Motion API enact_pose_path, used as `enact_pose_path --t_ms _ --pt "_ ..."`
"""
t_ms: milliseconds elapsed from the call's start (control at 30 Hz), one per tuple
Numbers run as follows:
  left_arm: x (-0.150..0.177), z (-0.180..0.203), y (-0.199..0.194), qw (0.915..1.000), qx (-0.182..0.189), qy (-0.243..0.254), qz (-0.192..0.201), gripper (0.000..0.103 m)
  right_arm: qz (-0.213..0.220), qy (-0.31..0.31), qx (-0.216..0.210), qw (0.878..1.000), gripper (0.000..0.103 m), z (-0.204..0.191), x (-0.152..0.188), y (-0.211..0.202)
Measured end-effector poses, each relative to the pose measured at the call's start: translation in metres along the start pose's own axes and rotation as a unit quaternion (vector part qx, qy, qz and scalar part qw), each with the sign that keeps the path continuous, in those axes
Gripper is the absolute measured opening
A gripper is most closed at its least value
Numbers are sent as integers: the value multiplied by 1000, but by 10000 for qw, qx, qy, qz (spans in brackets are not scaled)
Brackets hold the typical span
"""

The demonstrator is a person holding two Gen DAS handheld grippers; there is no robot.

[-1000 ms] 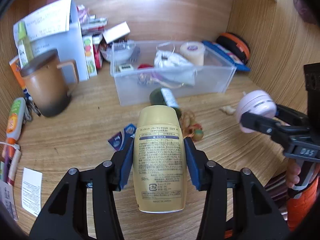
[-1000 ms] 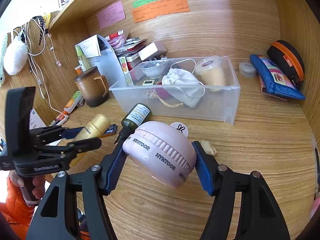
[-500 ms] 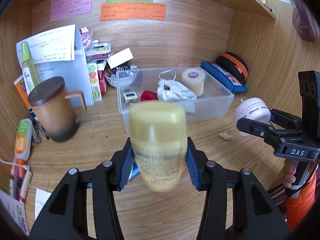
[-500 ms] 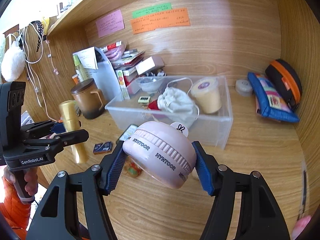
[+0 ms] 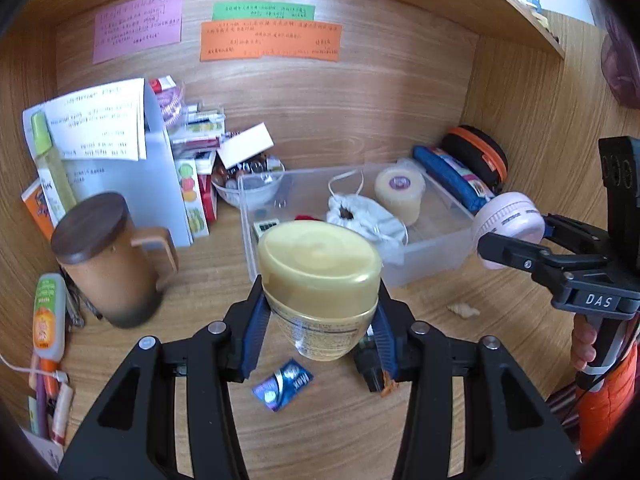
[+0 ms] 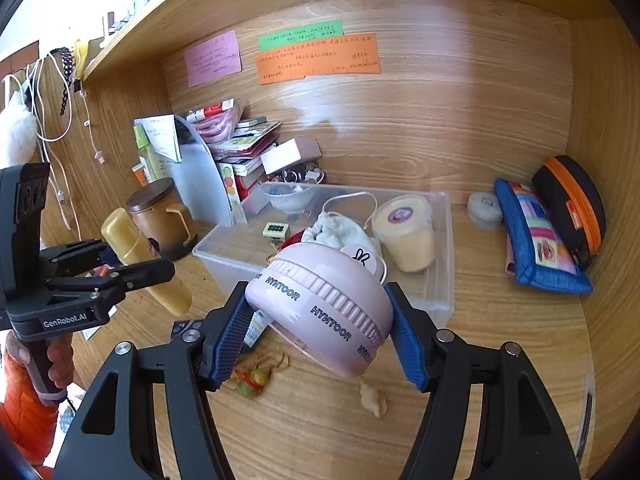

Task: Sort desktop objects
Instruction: 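Carry the sunscreen bottle with the left tool while the right tool carries the pink container over the bin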

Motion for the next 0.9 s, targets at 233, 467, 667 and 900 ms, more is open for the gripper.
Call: enact_pose_path --t_ms 233,467,667,900 --pt "-21 -8 4 9999 6 -38 102 47 23 -96 22 9999 62 3 -21 12" --pt "-42 -16 17 9998 15 -67 184 47 11 -182 74 9998 62 8 -40 29" --pt "-53 -22 37 9998 77 -102 118 47 -81 -206 82 9997 62 14 -51 50" --pt "-51 -26 69 9998 112 -119 -147 47 -338 -211 6 9992 62 18 -51 83"
Point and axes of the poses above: each gripper's, at about its wrist camera, not at the fingertips, and y roughly the way its jaws point, z to its right, x to its underside, the point moved 5 cm from there along y, roughly the way its jaws point, and after that the axes turned 2 degrees about -x, right-handed, at the moved point
